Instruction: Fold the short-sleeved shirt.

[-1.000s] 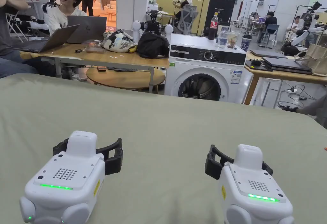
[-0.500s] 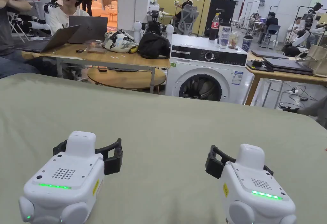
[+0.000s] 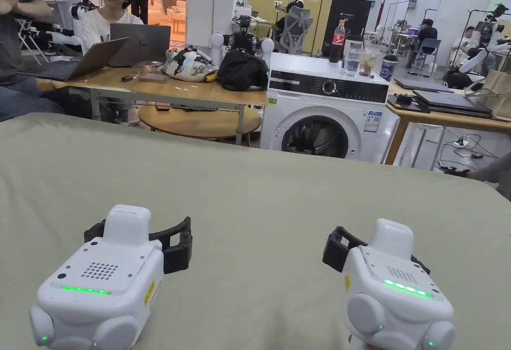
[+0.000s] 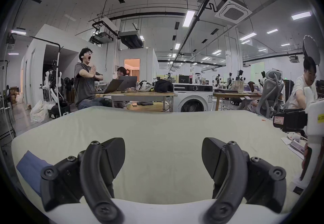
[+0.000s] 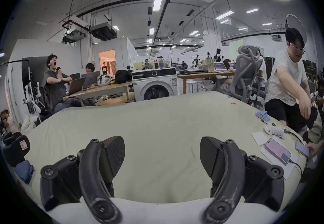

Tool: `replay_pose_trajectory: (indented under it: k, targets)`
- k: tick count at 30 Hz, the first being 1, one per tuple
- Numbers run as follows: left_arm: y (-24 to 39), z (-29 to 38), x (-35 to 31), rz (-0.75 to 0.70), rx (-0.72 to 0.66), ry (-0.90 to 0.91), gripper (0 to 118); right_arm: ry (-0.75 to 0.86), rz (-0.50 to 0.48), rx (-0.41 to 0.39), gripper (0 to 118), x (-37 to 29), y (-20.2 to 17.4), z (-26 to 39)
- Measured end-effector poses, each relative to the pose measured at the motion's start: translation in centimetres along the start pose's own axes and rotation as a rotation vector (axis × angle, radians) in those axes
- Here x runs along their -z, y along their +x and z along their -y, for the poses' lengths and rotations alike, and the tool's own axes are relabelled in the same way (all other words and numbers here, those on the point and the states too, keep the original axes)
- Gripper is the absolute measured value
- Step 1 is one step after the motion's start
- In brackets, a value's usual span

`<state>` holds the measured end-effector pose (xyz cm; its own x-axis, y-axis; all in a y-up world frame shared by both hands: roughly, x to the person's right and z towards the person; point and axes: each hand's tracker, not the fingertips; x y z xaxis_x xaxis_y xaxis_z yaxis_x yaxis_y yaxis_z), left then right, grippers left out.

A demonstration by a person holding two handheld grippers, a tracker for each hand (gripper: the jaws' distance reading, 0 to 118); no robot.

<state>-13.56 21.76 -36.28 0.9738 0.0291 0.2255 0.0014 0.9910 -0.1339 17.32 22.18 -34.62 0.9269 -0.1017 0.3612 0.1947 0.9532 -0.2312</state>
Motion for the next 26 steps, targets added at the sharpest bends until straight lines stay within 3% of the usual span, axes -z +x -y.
replay_pose_trajectory:
  k: [13, 16, 18, 20, 26]
  targets:
    - [-0.2, 0.2, 0.1, 0.005, -0.003, -0.008, 91, -0.002, 0.06, -0.027, 90, -0.3, -0.5, 0.1]
    - [-0.2, 0.3, 0.1, 0.007, -0.002, -0.011, 91, -0.031, 0.089, -0.083, 89, 0.6, -0.6, 0.3]
    - [-0.2, 0.4, 0.1, 0.007, -0.002, -0.014, 91, -0.057, 0.097, -0.073, 89, 1.2, -0.5, 0.4]
    - [-0.3, 0.4, 0.1, 0.008, -0.004, -0.017, 91, -0.103, -0.019, 0.024, 89, 0.8, 0.5, 0.5]
    - [-0.4, 0.5, 0.0, 0.011, -0.018, -0.016, 91, -0.162, -0.14, 0.117, 90, 1.6, 2.3, 1.2]
